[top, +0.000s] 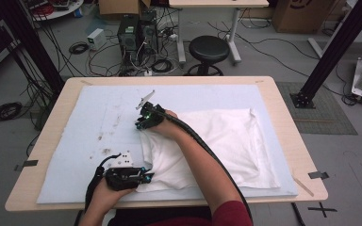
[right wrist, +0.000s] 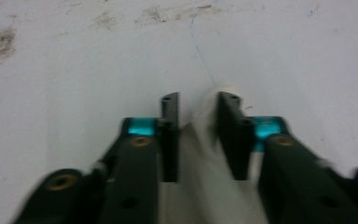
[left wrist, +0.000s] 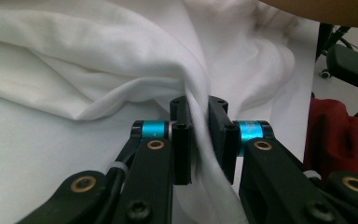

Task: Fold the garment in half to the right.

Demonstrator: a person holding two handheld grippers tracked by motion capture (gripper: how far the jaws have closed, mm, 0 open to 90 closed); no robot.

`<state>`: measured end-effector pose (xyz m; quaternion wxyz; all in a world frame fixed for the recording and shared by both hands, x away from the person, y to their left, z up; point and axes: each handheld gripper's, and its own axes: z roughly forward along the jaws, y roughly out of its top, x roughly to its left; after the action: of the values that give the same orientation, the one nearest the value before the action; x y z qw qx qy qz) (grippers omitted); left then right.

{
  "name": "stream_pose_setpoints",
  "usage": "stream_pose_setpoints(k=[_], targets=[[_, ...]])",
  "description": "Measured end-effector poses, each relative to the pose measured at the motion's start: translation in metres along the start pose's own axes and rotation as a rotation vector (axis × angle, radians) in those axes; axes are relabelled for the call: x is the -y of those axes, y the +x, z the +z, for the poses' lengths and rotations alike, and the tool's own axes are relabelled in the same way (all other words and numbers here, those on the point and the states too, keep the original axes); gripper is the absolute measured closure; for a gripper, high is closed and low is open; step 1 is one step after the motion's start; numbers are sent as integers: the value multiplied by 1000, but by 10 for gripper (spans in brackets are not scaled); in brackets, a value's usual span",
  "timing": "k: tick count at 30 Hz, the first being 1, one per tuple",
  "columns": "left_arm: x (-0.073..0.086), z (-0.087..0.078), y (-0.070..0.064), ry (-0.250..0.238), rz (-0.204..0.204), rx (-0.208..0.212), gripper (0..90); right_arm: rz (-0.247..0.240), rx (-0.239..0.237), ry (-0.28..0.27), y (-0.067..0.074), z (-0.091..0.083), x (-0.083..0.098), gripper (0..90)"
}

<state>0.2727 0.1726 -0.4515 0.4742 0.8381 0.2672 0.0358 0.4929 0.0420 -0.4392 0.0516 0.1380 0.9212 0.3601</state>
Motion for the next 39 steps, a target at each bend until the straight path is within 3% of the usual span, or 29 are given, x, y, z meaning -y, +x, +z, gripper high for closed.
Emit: stream_pose_setpoints(k=[1,4,7,11,16,20,30,36,39], targets=[[0,0,0,1,0,2,806,-23,14,0,0,0,0,856],[0,-1,0,-2,2,9,807,-24,26,6,1,0,-2,872],[0,-2,1,-3,-4,13,809,-1,32,-2,2,0,-4,878],[1,-7,2,-4,-8,16,811,14,33,-38,3,-2,-10,879],[-1,-25,3,-19,-15,-2,811,45,30,-131,7,-12,-28,879],[-4,-30,-1,-40,-2,5,811,31,24,-170,9,-23,-32,879],[-18,-20,-13,-67,31,49,811,81,33,-280,-8,-80,-6,878],[-46,-5,-23,-78,78,97,810,123,57,-345,-21,-119,14,878],[-63,7,-28,-60,116,122,810,138,78,-376,-26,-140,24,878]])
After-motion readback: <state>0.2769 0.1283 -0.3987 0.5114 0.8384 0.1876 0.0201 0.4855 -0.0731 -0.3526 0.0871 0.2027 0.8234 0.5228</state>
